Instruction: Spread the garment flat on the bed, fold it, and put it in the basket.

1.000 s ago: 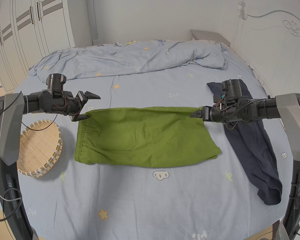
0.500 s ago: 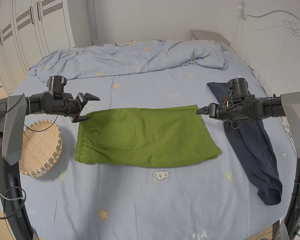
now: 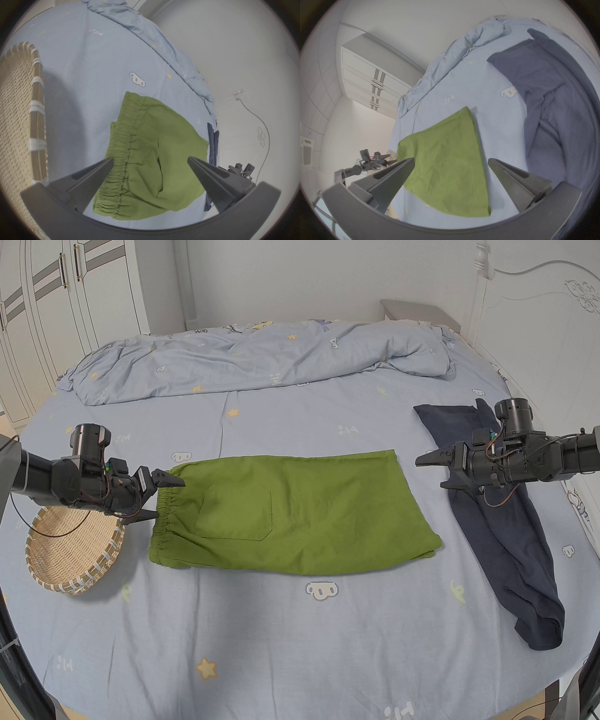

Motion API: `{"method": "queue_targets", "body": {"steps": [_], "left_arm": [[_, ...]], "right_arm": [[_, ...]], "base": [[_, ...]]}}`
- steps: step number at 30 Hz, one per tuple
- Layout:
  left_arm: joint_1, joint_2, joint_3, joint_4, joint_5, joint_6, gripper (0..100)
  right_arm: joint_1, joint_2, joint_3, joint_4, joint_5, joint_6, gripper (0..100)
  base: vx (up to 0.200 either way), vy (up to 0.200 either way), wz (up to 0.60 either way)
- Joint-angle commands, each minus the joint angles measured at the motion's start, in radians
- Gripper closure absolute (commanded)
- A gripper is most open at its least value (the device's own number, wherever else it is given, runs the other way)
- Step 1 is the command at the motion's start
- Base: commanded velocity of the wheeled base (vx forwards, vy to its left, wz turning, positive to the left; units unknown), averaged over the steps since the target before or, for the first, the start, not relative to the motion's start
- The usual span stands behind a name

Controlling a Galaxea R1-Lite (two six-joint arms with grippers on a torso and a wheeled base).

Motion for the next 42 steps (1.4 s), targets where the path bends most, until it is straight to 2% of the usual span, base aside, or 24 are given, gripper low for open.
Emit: {"method": "queue_targets", "body": {"steps": [1, 8, 14, 22, 27, 28, 29, 31, 40, 41, 42], "left_arm": [[0.008, -0.058, 0.204, -0.176, 0.008, 0.063, 0], [0.007, -0.006, 0.188, -0.213, 0.060, 0.063, 0], [0.022, 0.005, 0.175, -0.219, 0.055, 0.062, 0], [0.021, 0.111, 0.097, -0.219, 0.051, 0.052, 0], [0.024, 0.137, 0.071, -0.221, 0.000, 0.049, 0], [0.028, 0.137, 0.069, -0.221, -0.054, 0.046, 0], [0.028, 0.137, 0.069, -0.221, -0.058, 0.045, 0], [0.030, 0.139, 0.066, -0.221, -0.123, 0.037, 0], [0.025, 0.168, 0.037, -0.221, -0.135, 0.031, 0], [0.024, 0.169, 0.036, -0.221, -0.135, 0.026, 100], [0.024, 0.169, 0.034, -0.221, -0.135, 0.022, 100]], "right_arm": [[-0.033, -0.115, 0.153, -0.037, 0.096, 0.007, 0], [-0.028, -0.129, 0.183, -0.045, 0.099, -0.001, 0], [-0.027, -0.128, 0.183, -0.047, 0.097, -0.003, 0], [-0.024, -0.125, 0.185, -0.045, 0.097, -0.010, 0], [-0.025, -0.122, 0.183, -0.047, 0.094, -0.010, 0], [-0.025, -0.120, 0.183, -0.047, 0.092, -0.010, 0], [-0.025, -0.120, 0.183, -0.047, 0.092, -0.010, 0], [-0.025, -0.112, 0.182, -0.047, 0.091, -0.012, 0], [-0.025, -0.108, 0.182, -0.047, 0.089, -0.012, 0], [-0.025, -0.105, 0.182, -0.047, 0.089, -0.012, 0], [-0.025, -0.100, 0.182, -0.047, 0.088, -0.012, 0]], "base": [[0.000, 0.000, 0.00], [0.000, 0.000, 0.00], [0.000, 0.000, 0.00], [0.000, 0.000, 0.00], [0.000, 0.000, 0.00], [0.000, 0.000, 0.00], [0.000, 0.000, 0.00], [0.000, 0.000, 0.00], [0.000, 0.000, 0.00], [0.000, 0.000, 0.00], [0.000, 0.000, 0.00]]}}
